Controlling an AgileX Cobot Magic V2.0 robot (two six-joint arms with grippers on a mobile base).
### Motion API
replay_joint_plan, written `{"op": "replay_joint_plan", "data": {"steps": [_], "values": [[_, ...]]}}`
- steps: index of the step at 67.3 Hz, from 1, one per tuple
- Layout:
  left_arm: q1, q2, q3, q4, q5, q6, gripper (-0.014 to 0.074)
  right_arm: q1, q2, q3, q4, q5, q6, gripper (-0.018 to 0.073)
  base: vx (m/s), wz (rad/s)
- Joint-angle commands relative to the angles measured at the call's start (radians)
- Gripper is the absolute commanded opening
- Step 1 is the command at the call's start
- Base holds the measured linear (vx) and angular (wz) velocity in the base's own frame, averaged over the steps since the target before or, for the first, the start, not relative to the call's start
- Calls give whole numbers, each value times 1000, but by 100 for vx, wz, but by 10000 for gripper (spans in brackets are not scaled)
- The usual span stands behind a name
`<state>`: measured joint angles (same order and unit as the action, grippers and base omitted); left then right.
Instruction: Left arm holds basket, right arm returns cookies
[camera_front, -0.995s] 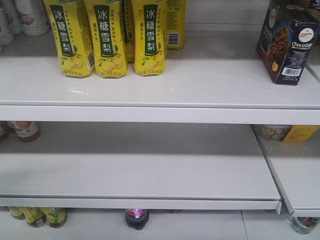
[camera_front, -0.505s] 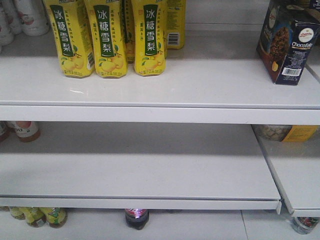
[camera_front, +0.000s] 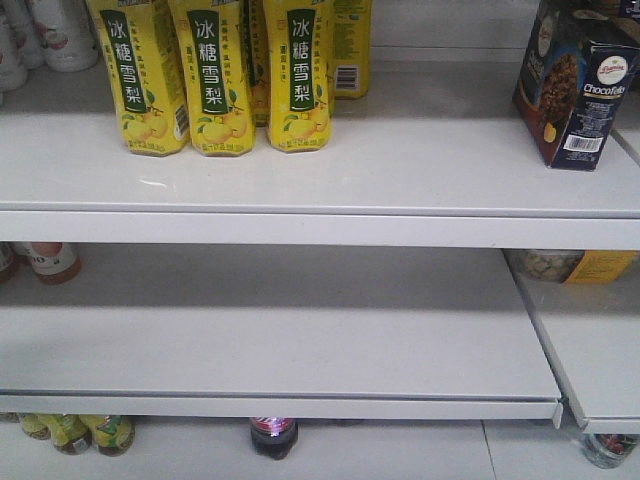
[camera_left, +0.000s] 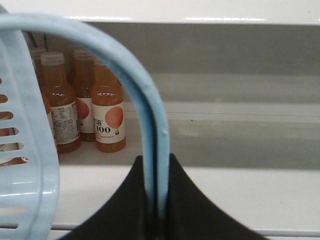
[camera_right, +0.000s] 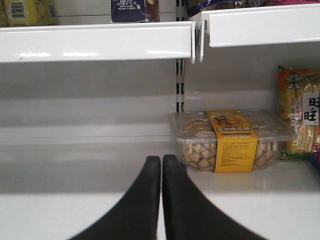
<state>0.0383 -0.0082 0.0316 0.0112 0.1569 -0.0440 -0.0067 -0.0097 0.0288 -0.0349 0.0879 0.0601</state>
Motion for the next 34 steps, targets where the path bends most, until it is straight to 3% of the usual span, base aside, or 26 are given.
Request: {"op": "replay_joint_plan", "data": {"steps": [1,34], "values": [[-1,-17,-25,16,-99,9,-6,-7,-12,3,-11,-69,-3,-8,0,0],[-1,-17,-25,16,-99,9,-6,-7,-12,3,-11,-69,-3,-8,0,0]]}}
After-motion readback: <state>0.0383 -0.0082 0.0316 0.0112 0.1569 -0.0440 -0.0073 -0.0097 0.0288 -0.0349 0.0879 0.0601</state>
